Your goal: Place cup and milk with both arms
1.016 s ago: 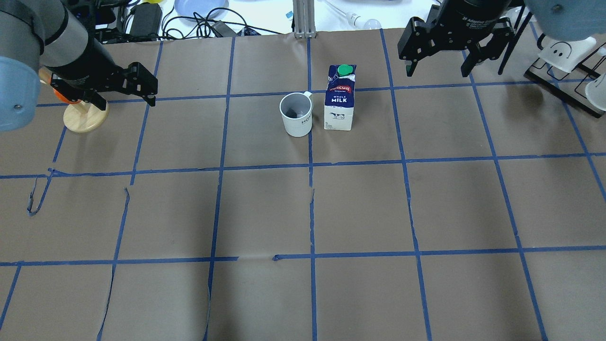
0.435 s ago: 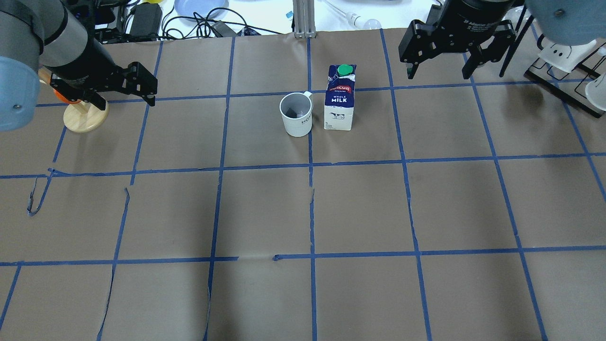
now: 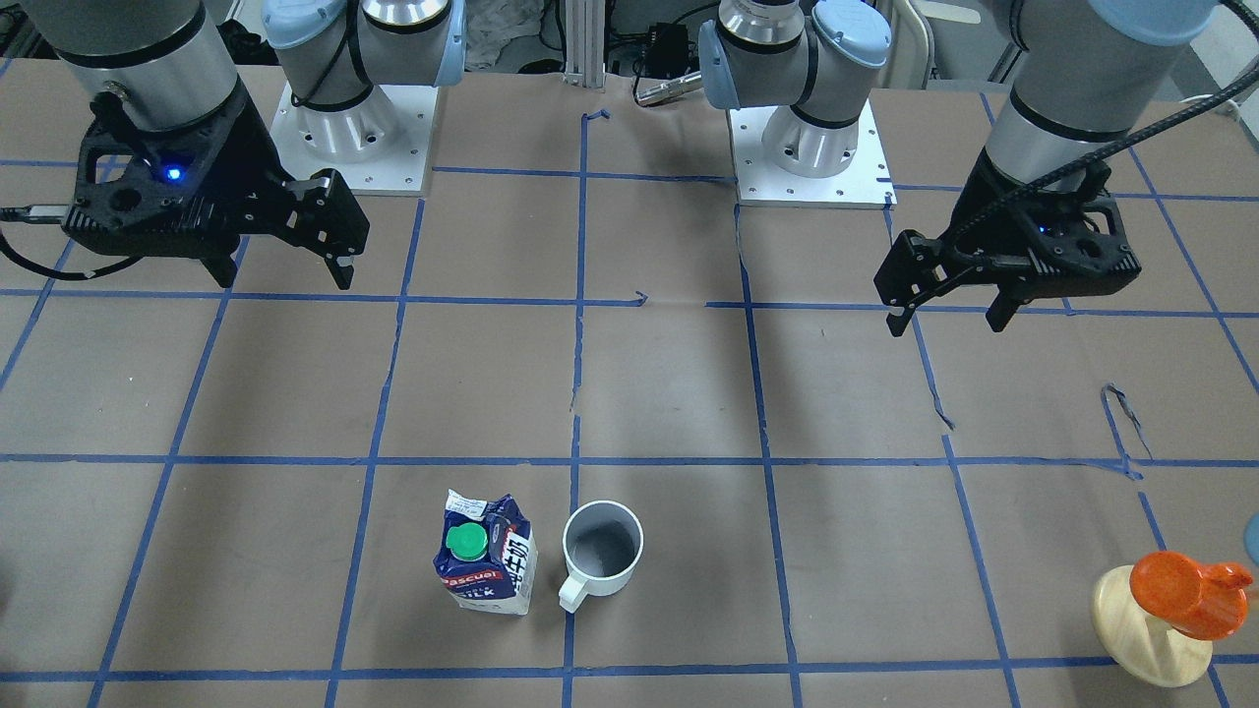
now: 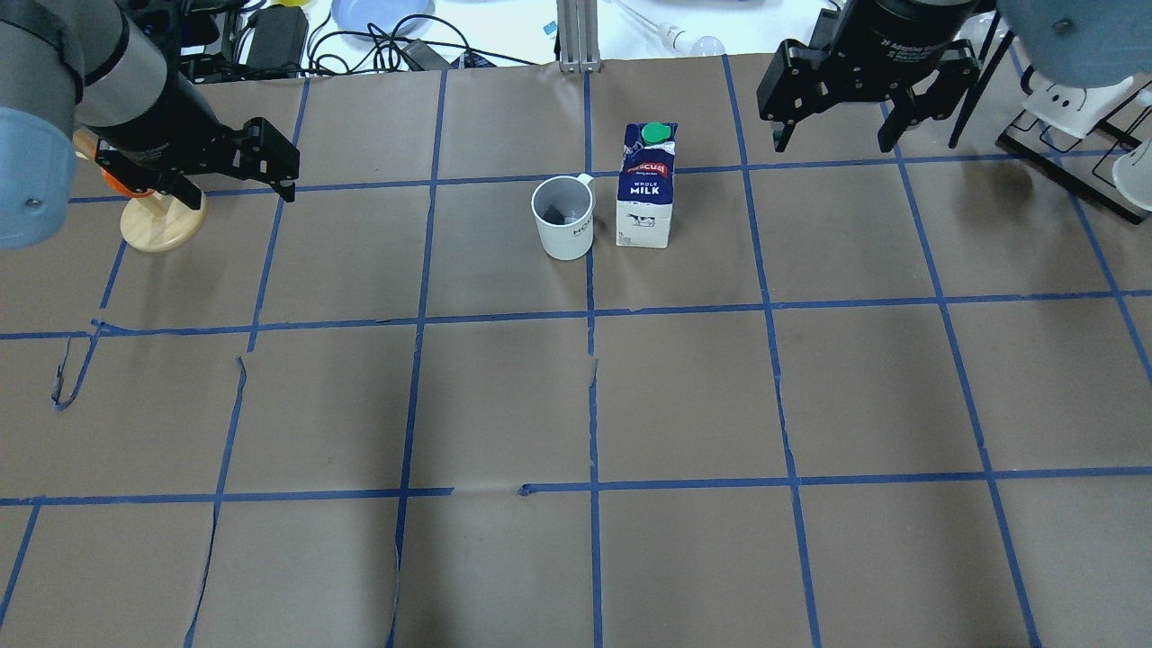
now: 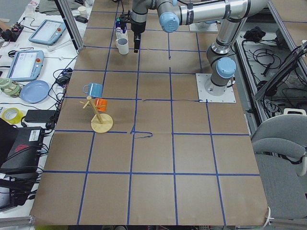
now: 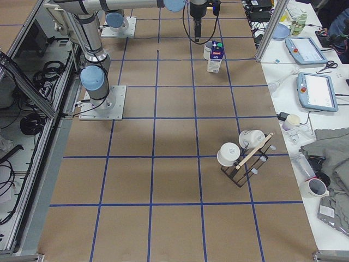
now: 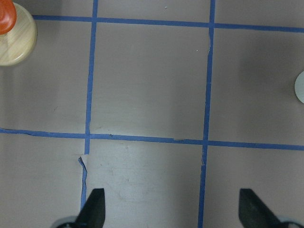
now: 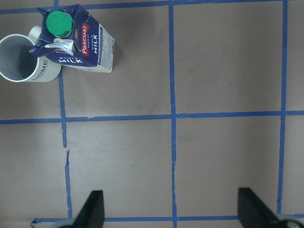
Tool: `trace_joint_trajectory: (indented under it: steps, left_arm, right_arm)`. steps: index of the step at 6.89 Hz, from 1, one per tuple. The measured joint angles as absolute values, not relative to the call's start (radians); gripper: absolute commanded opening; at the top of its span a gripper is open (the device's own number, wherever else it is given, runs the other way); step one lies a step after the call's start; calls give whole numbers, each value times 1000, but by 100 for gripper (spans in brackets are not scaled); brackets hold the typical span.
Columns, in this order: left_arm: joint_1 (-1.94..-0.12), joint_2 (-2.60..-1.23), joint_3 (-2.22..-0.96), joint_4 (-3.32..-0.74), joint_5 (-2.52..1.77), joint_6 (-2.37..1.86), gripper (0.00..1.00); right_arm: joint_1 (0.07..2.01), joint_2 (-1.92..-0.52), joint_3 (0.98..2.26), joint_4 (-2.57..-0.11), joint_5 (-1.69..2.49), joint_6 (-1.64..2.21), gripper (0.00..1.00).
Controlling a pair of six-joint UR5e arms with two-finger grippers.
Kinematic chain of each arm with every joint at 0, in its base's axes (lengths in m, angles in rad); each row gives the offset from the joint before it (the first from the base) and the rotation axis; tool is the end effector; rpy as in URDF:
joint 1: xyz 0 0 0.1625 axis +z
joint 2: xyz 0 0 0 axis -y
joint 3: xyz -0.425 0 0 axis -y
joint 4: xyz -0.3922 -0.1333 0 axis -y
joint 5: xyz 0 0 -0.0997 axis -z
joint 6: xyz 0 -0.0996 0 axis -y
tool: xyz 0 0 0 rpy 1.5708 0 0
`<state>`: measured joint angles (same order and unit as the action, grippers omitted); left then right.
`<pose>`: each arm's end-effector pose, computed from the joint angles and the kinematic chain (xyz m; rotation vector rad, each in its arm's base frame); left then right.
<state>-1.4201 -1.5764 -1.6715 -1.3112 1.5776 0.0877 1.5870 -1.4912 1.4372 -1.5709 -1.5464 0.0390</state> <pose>-0.0551 -0.5203 0.4627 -0.0987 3.1062 -0.2357 0.1443 -0.5281 0.5133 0.0345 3.1144 -0.0832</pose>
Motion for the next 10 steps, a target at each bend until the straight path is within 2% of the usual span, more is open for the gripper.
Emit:
trace_joint_trajectory:
  steps: [10]
  left_arm:
    - [-1422, -1561, -1670, -1340, 1578, 87, 100]
  right_arm:
    - [1588, -1491, 1437, -1571, -1557, 18, 100]
